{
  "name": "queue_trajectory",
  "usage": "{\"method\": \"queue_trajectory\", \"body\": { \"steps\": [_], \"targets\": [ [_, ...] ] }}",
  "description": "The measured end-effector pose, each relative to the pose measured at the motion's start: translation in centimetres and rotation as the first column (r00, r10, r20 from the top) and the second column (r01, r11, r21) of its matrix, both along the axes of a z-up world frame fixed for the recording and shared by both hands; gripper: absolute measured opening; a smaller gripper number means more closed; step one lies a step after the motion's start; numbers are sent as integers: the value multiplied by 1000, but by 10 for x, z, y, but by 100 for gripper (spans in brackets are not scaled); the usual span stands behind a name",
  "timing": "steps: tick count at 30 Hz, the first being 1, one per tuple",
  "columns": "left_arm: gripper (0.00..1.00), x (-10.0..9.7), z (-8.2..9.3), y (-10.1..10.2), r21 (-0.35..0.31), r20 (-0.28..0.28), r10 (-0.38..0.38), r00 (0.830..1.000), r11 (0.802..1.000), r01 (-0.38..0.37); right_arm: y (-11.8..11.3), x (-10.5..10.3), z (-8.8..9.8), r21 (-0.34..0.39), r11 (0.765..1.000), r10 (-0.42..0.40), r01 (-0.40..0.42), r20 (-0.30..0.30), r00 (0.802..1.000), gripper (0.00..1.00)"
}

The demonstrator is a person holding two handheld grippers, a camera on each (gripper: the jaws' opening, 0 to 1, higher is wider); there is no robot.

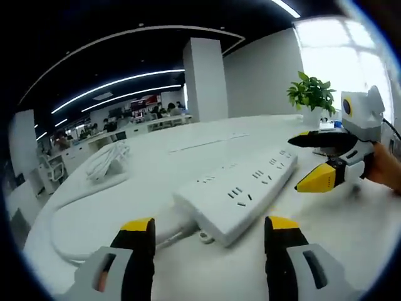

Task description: Straighten the power strip on the desk, plug the charger into it

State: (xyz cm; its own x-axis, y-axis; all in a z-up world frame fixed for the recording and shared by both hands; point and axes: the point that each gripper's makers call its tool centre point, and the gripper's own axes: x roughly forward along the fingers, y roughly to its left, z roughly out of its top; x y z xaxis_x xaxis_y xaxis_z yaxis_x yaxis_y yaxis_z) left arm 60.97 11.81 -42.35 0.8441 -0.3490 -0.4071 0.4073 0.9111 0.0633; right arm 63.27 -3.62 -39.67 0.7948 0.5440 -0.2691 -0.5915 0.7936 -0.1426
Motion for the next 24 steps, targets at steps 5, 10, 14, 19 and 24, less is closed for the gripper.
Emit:
{"method": "queue_trajectory", "body": {
  "steps": [5,10,14,19,24],
  "targets": [
    [68,-8,9,-12,-133,22,-55,998,989,58,4,-2,-7,34,998,46,-44,-59,997,90],
    [57,-7,8,-7,-105,32,-55,998,993,58,5,-5,-14,33,998,58,-54,-103,993,84],
    [57,-9,3,-9,-83,16,-64,998,994,65,7,-9,-23,95,994,67,-51,-175,982,79],
    [45,-10,5,-15,-98,27,-92,995,991,94,6,-8,-23,137,990,59,-35,-181,982,68],
    [35,-9,7,-15,-105,31,-82,996,991,85,-1,-1,-22,143,990,29,-5,-170,985,59]
  ]
}}
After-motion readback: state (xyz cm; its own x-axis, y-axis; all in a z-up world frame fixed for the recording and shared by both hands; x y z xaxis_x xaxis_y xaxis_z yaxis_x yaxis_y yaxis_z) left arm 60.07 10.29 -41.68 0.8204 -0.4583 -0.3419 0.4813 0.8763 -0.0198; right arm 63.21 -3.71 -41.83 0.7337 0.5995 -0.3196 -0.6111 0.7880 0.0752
